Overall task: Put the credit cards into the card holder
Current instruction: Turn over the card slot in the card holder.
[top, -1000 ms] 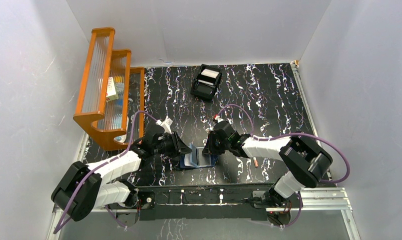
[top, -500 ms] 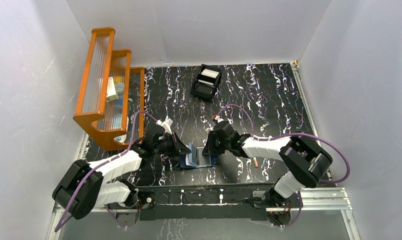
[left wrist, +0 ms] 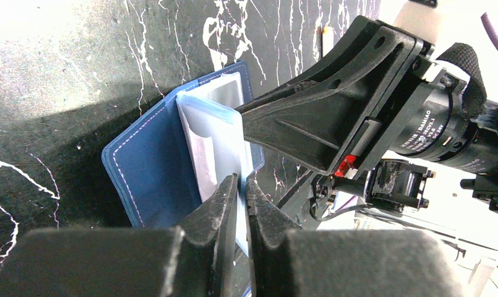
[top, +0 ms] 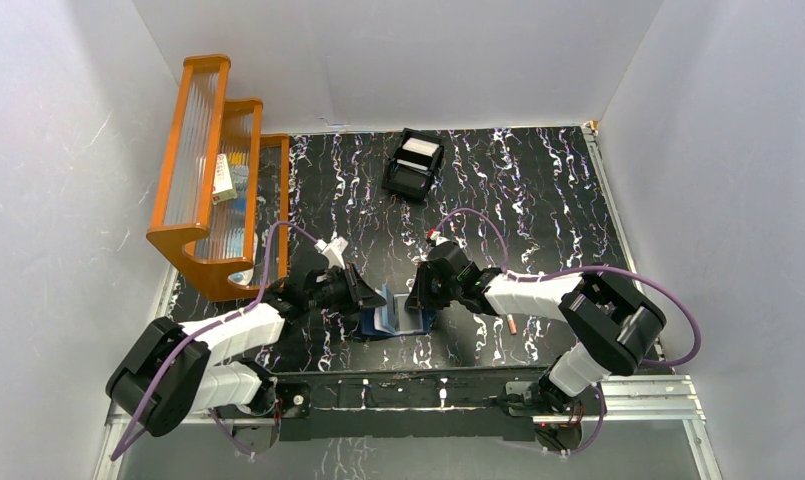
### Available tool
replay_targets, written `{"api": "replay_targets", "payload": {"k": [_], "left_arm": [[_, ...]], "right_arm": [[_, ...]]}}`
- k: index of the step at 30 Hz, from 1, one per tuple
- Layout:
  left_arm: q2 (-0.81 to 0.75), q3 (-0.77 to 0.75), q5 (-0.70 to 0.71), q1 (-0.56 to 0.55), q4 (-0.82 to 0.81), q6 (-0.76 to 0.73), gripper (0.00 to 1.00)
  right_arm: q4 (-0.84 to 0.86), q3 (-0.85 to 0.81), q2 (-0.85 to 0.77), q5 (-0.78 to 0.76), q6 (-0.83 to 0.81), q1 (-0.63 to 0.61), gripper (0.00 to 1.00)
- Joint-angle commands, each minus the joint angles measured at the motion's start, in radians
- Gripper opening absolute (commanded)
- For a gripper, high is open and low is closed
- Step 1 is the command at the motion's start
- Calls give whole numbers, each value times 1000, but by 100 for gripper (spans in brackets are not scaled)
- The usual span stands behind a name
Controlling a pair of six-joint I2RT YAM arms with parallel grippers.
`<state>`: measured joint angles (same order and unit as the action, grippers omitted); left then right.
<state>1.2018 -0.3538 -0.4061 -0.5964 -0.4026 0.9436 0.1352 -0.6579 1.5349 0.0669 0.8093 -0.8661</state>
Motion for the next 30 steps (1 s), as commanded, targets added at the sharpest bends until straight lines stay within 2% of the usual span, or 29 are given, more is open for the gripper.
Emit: {"api": "replay_targets", "payload": {"k": [1,5,10,18,23,30], "left_arm": [[-10,11,-31,5,-71,3,10],[1,14,-28,4,-73,1,7],[9,29,-40,6,-115,10,10],[16,41,-47,5,-161,15,0],[41,41,-34,5,-152,14,0],[52,-24,28,-6,1,-49,0]], "right_arm": [[-49,23,14,-17,-18,-3,24],[-48,24,12,-16,-19,-4,24],[-43,29,13,-14,-18,-3,24],[-37,29,18,-10,-19,-4,25],[-38,27,16,-10,-18,-4,25],[-34,27,-6,-6,-15,-3,28]]}}
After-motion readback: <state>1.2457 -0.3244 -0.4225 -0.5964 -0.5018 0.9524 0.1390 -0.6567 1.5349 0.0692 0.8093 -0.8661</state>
